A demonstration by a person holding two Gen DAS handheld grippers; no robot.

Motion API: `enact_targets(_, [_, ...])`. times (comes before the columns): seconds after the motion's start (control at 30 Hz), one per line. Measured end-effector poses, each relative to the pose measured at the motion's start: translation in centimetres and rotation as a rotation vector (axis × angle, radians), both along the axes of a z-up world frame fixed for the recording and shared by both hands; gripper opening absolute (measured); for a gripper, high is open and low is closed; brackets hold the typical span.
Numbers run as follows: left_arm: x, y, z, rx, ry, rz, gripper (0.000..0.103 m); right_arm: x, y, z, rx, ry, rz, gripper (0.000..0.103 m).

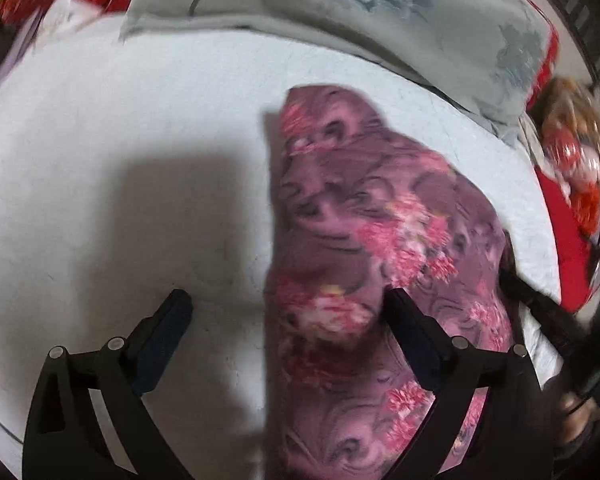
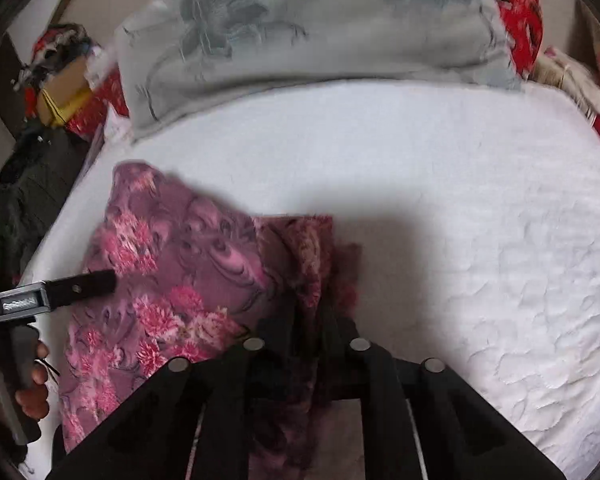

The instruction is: Fold small clothes

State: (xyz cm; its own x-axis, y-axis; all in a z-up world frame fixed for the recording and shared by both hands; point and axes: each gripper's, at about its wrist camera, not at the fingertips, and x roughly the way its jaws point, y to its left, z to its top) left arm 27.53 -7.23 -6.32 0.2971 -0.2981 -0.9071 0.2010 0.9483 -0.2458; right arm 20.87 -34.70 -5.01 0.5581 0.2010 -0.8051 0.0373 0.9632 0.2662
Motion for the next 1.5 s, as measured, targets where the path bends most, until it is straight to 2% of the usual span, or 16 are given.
enact_targets(0.03, [-0.3, 0.0, 0.6, -0.007, -0.008, -0.013, 0.097, -0.7, -0.4, 1.0, 0.036, -0.018, -0.012, 0.019])
enact_targets(0.1, [-2.1, 0.7, 2.1, -0.035, -0.037, -0.037, 0.097, -2.6, -0.9, 2.6, 0.101, -0.059, 0.025, 0.020])
enact_targets(0.2, [-5.0, 1.3, 2.4, -0.067, -0.041, -0.061, 0.098, -5.2, -0.4, 3.4, 0.086, -0.084, 0.085, 0.043])
enact_targets(0.23, [-5.9, 1.2, 1.8, -0.067, -0.029, -0.065, 0.098, -5.6, -0.2, 2.8, 0.064, -0.070, 0.099, 0.049])
enact_targets(0.27, [-6.5, 0.7, 0.5, -0.037, 0.000, -0.078, 0.098, -5.9, 0.3, 1.7, 0.014, -0.038, 0.103, 0.047])
enact_targets(0.33, [-6.4, -0.3, -1.2, 0.047, 0.050, -0.105, 0.099, -5.6, 1.6, -0.9, -0.152, 0.044, 0.124, 0.052])
enact_targets(0.43, [-7.5, -0.2, 0.9, 0.063, -0.024, -0.092, 0.098, -6.3, 2.0, 1.1, -0.145, 0.009, 0.065, 0.054])
enact_targets(0.53, [-8.9, -0.3, 1.7, 0.123, -0.085, -0.106, 0.098, -8.7, 2.9, 2.7, -0.093, -0.041, 0.114, 0.062])
enact_targets(0.57, [-9.2, -0.4, 1.1, 0.145, -0.072, -0.109, 0.098, -9.3, 3.3, 2.3, -0.116, -0.034, 0.119, 0.070])
enact_targets(0.63, [-9.6, -0.1, 0.0, 0.141, -0.046, -0.102, 0.099, -9.8, 4.0, 0.1, -0.227, 0.061, 0.116, 0.079])
enact_targets(0.73, [-10.5, 1.3, 1.2, 0.119, -0.047, -0.062, 0.098, -10.8, 3.0, 0.8, -0.182, 0.065, 0.024, 0.083])
enact_targets(0.83, [-12.5, 2.3, 2.8, 0.167, -0.126, -0.075, 0.098, -12.2, 3.3, 2.5, -0.269, 0.070, -0.013, 0.084])
enact_targets(0.9, [-13.8, 2.9, 3.7, 0.195, -0.180, -0.075, 0.098, -13.6, 3.8, 3.7, -0.351, 0.057, -0.026, 0.090])
enact_targets(0.97, [-15.0, 3.6, 4.3, 0.209, -0.211, -0.069, 0.098, -14.7, 4.2, 4.8, -0.411, 0.058, -0.049, 0.102])
enact_targets(1.27, [-20.1, 4.7, 4.0, 0.267, -0.275, -0.061, 0.098, -19.8, 6.1, 6.4, -0.459, -0.062, -0.044, 0.103])
enact_targets(1.5, [-22.6, 4.4, 4.1, 0.250, -0.300, -0.053, 0.098, -22.3, 7.2, 6.1, -0.461, -0.091, -0.037, 0.103])
